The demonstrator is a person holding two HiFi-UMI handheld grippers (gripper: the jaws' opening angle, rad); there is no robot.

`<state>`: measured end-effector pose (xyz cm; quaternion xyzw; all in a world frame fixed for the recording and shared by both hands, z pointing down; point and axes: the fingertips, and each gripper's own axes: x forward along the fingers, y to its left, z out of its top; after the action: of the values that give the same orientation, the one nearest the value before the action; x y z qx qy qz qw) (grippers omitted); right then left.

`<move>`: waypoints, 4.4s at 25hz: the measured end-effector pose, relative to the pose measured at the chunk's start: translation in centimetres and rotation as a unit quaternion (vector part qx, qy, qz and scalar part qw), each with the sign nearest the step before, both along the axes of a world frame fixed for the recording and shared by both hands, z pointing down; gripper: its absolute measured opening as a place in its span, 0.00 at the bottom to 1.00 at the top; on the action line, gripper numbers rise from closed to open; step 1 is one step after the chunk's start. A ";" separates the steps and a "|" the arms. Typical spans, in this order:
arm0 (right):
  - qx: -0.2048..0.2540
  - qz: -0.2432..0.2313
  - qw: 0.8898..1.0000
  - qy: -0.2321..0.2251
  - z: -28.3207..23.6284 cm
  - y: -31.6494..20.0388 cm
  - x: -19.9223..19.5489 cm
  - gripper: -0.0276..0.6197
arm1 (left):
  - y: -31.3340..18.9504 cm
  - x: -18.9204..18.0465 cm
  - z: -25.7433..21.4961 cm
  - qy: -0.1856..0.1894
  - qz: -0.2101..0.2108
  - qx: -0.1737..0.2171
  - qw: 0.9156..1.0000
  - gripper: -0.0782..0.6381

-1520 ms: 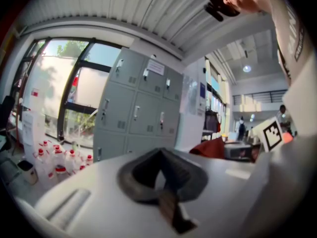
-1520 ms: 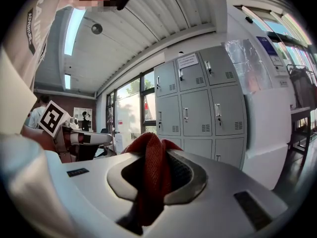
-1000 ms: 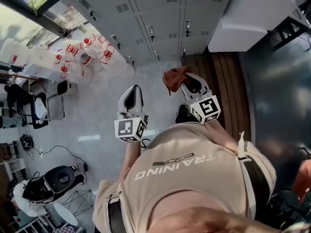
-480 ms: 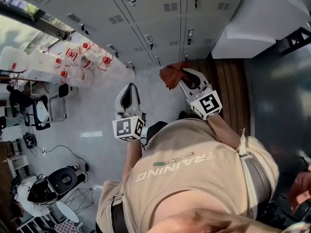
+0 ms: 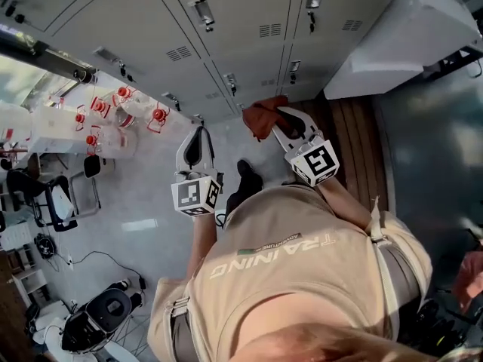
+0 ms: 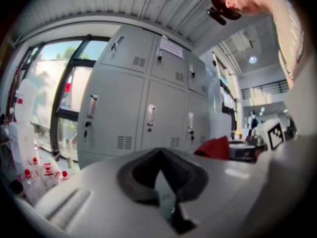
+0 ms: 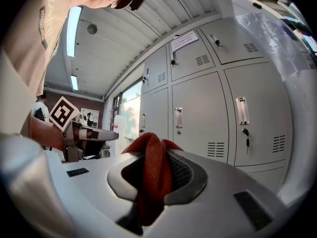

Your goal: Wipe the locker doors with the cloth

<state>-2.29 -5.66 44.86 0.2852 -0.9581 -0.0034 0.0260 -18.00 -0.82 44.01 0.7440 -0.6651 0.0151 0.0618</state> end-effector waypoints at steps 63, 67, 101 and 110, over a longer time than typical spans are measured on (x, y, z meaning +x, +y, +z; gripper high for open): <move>0.028 0.046 0.997 0.054 -3.4 -22.3 -14.8 0.14 | -12.5 -7.8 -0.1 0.008 0.027 -0.008 1.000 0.12; -0.032 0.052 0.995 0.073 1.2 -22.6 -14.8 0.14 | -11.9 -8.3 0.3 0.012 0.021 -0.015 1.000 0.12; 0.216 0.059 0.973 -0.059 -31.7 -20.5 -5.5 0.14 | -15.3 -0.5 -1.1 0.009 0.130 0.000 0.991 0.12; 0.170 0.070 0.980 -0.071 -26.2 -24.6 -5.8 0.14 | -14.2 -3.5 0.0 0.016 0.083 -0.020 0.996 0.12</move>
<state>-8.11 -30.22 18.69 0.3512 -0.9206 -0.1445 -0.0911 -21.51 -14.97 44.04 0.7952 -0.5999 0.0220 0.0859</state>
